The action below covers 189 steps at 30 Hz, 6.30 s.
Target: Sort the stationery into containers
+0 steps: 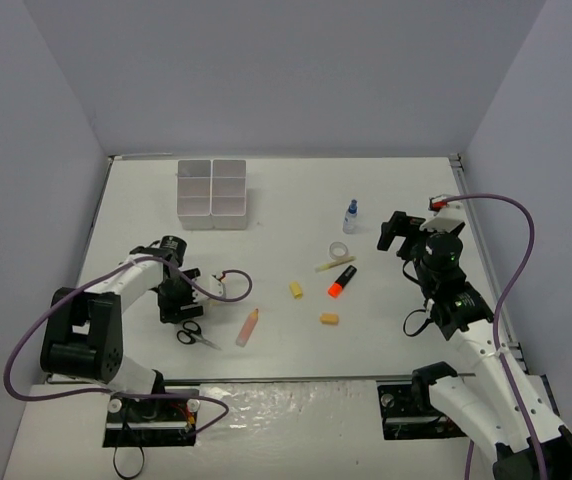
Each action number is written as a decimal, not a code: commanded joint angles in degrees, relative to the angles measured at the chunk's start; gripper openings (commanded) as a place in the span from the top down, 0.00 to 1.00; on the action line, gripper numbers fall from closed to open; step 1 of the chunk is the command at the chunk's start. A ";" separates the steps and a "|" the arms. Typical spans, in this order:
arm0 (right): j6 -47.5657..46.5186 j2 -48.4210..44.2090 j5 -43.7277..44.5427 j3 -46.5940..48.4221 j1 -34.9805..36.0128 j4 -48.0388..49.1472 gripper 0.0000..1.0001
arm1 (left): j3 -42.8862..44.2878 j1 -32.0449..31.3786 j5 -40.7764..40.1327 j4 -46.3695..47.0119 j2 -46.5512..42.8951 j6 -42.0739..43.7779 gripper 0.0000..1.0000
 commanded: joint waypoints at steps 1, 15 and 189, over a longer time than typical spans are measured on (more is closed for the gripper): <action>-0.77 -0.84 1.84 1.29 0.23 2.66 0.00 | -1.97 -1.29 -1.18 7.30 2.09 -2.30 0.58; -0.95 -0.93 2.53 0.95 0.23 2.15 0.00 | 19.05 4.59 7.51 -2.98 1.63 -14.63 1.00; 2.95 23.16 -1.73 11.20 13.14 -4.11 0.14 | 21.60 -8.45 2.56 11.57 13.98 -33.72 0.31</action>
